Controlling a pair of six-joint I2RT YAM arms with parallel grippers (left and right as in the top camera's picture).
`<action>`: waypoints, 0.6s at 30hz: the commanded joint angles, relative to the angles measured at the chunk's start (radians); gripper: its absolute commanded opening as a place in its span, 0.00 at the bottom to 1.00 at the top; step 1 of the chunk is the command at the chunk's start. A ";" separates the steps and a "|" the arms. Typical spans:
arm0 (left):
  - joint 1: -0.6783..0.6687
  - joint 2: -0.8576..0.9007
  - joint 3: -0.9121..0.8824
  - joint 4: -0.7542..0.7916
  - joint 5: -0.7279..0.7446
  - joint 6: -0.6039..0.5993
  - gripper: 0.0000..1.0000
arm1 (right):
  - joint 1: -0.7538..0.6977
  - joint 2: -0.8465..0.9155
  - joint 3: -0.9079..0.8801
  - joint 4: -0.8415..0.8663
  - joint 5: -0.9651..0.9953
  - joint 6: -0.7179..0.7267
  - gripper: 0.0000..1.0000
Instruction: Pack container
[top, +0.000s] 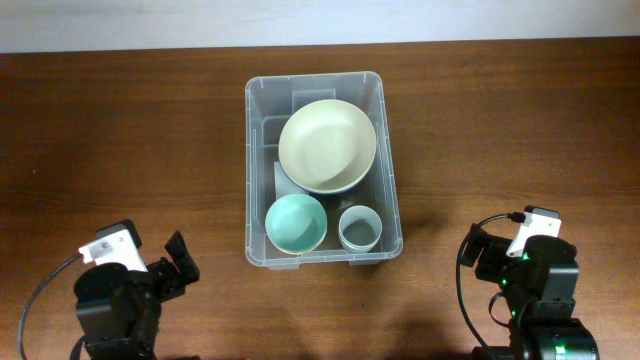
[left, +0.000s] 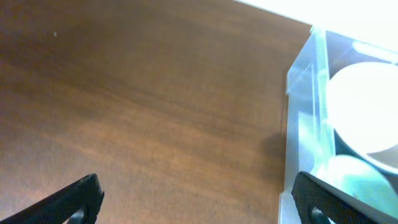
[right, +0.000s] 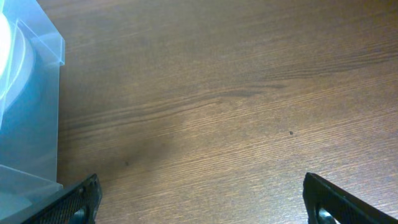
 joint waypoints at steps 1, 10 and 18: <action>0.002 -0.005 -0.010 -0.019 0.011 0.023 0.99 | 0.005 0.013 -0.007 0.000 0.018 0.013 0.99; 0.002 -0.005 -0.010 -0.026 0.011 0.023 0.99 | 0.005 0.038 -0.007 0.000 0.018 0.014 0.99; 0.002 -0.005 -0.010 -0.026 0.011 0.023 0.99 | 0.005 0.068 -0.007 0.000 0.018 0.013 0.99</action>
